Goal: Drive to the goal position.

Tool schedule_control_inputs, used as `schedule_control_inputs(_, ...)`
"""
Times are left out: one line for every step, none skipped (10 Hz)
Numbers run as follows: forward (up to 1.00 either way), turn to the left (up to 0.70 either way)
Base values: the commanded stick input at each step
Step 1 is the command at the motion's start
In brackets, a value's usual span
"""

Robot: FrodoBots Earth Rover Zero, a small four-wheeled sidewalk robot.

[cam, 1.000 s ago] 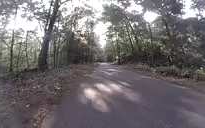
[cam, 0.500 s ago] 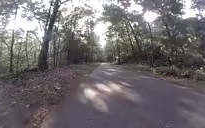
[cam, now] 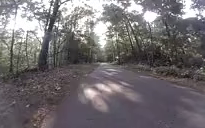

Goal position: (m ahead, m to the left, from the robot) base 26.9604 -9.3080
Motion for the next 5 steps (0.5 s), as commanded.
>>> schedule_control_inputs(0.06, -0.01)
schedule_control_inputs(0.06, -0.01)
schedule_control_inputs(0.00, 0.00)
schedule_control_inputs(0.02, 0.00)
schedule_control_inputs(0.03, 0.00)
